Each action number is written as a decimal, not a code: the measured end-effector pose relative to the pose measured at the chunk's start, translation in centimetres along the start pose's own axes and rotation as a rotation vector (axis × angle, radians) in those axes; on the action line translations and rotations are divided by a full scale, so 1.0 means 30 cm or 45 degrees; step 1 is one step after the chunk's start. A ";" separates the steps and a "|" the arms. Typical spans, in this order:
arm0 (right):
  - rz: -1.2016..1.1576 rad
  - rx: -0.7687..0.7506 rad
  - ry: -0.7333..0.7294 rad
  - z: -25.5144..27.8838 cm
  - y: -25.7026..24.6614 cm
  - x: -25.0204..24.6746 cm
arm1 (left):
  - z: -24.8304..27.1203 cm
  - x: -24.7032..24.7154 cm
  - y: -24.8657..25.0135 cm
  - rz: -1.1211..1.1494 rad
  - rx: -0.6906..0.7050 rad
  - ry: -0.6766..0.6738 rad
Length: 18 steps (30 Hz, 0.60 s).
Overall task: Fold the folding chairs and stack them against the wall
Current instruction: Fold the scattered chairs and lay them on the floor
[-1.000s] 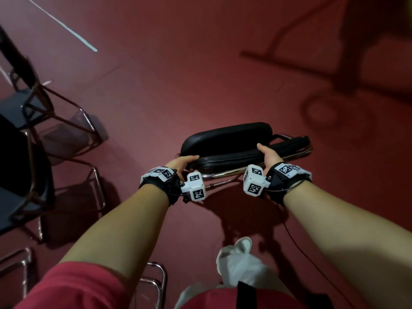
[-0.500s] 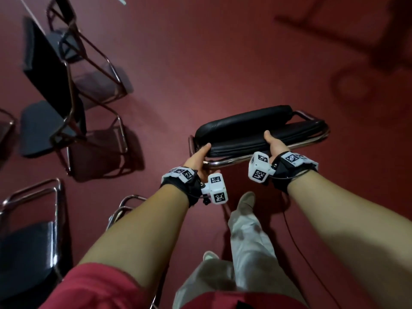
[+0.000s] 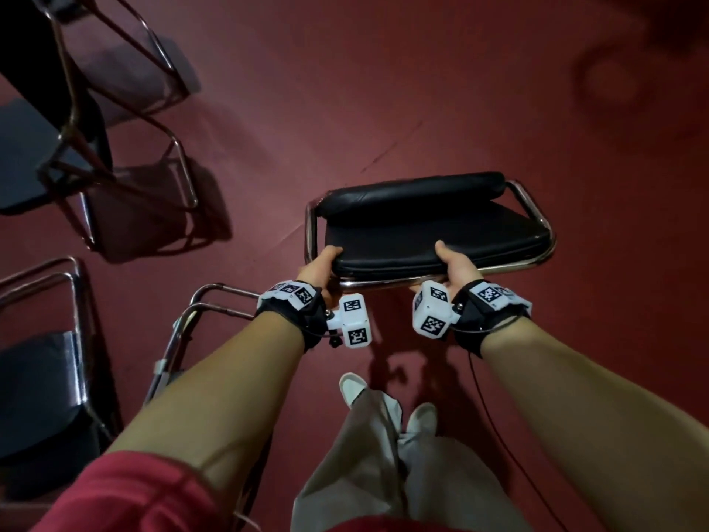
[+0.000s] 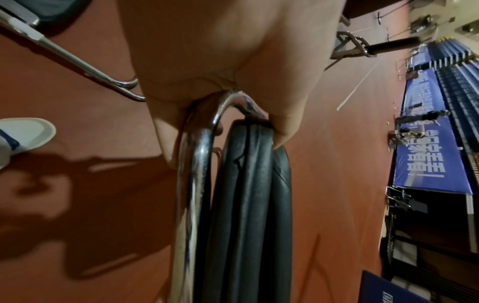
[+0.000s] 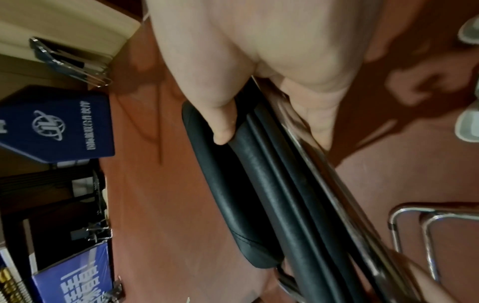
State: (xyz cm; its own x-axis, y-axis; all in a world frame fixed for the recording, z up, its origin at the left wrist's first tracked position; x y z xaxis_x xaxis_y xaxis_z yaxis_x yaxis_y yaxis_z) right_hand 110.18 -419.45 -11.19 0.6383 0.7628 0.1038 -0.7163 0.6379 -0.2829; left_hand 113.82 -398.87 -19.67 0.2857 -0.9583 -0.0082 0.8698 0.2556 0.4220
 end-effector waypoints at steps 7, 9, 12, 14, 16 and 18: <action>0.094 0.088 0.014 -0.165 0.191 -0.137 | -0.062 -0.093 -0.226 0.036 0.000 0.060; 0.184 0.165 0.011 -0.220 0.285 -0.170 | -0.118 -0.150 -0.303 0.030 0.028 0.098; 0.284 0.259 -0.015 -0.280 0.414 -0.200 | -0.156 -0.237 -0.390 0.009 0.019 0.187; 0.257 0.318 -0.046 -0.368 0.524 -0.231 | -0.202 -0.298 -0.463 -0.045 0.033 0.207; 0.215 0.378 -0.104 -0.441 0.647 -0.263 | -0.244 -0.355 -0.546 -0.018 0.002 0.217; 0.131 0.386 -0.131 -0.542 0.773 -0.296 | -0.295 -0.401 -0.634 0.042 -0.015 0.217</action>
State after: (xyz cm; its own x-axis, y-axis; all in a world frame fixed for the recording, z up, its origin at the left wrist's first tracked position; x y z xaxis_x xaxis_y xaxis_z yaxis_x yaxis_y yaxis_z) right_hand 92.47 -413.16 -34.17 0.5376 0.8216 0.1898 -0.8365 0.5479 -0.0022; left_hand 97.40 -391.06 -35.62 0.3777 -0.9139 -0.1486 0.8632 0.2895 0.4137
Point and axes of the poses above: each hand's wrist, its own z-axis away from the middle knuckle, its own x-axis out of the palm, y = z × x, the point moved 1 cm from there along -z, towards the middle knuckle, and after that the axes turned 1 degree about y, right-handed, at the moved point
